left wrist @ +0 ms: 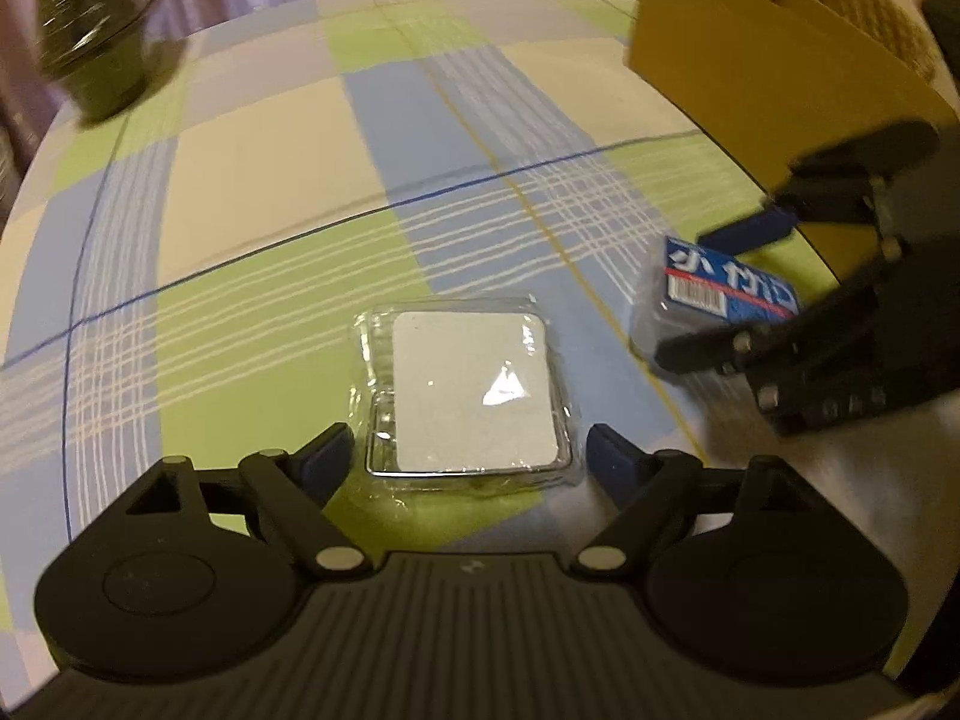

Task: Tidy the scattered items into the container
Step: 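Grasp the clear plastic packet with the left tool while the right tool grasps the blue floss box, then lift the packet and floss box and carry them over the cardboard box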

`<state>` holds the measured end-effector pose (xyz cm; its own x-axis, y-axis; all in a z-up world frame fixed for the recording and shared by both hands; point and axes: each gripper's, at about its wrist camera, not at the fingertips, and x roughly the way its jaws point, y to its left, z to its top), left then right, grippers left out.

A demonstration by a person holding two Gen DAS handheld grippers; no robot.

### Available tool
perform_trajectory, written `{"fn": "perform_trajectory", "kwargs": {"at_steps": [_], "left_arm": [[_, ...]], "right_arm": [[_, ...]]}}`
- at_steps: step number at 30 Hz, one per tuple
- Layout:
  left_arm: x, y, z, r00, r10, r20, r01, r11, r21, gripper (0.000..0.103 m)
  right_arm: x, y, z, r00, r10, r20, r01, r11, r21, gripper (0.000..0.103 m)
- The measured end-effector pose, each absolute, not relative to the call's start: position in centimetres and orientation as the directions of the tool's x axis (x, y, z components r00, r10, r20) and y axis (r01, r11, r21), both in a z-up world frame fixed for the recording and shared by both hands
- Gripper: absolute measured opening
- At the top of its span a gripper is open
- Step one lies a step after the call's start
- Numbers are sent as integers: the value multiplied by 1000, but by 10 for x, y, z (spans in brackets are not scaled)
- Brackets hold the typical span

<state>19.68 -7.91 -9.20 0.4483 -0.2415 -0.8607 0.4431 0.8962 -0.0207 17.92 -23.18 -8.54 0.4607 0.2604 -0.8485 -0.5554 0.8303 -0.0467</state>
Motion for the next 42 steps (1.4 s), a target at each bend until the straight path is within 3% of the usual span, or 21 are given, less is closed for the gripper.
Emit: {"fn": "perform_trajectory", "kwargs": {"at_steps": [5,11,20,21,22,23,32,37,42], "left_arm": [[198,-80,-95,468,-199,-861,348,937,-28,80],[204,-84,-96,478,-197,-856,348,937,-21,65],[197,-82,-90,480,-243,-843,394,918,-41,64],[197,-83,-90,478,-247,-843,396,917,-44,64],[197,-83,-90,474,-250,-844,396,917,-49,64],[197,-83,-90,470,-251,-846,395,917,-52,64],[190,-81,-87,458,-253,-852,395,917,-60,64],[186,-82,-84,461,-250,-851,398,916,-53,64],[182,-83,-80,466,-261,-845,391,918,-68,64]], "right_arm": [[176,-235,-93,475,248,-844,-556,829,-69,64],[176,-241,-94,484,252,-838,-526,849,-48,65],[174,-250,-94,476,252,-842,-500,866,-23,65],[173,-250,-94,475,251,-843,-499,866,-23,67],[172,-249,-94,475,248,-845,-499,866,-26,87],[171,-249,-93,478,242,-844,-496,868,-32,96],[157,-259,-95,483,260,-836,-457,889,13,97],[152,-263,-95,502,261,-825,-440,898,16,59],[144,-264,-85,511,223,-830,-407,913,-6,58]]}}
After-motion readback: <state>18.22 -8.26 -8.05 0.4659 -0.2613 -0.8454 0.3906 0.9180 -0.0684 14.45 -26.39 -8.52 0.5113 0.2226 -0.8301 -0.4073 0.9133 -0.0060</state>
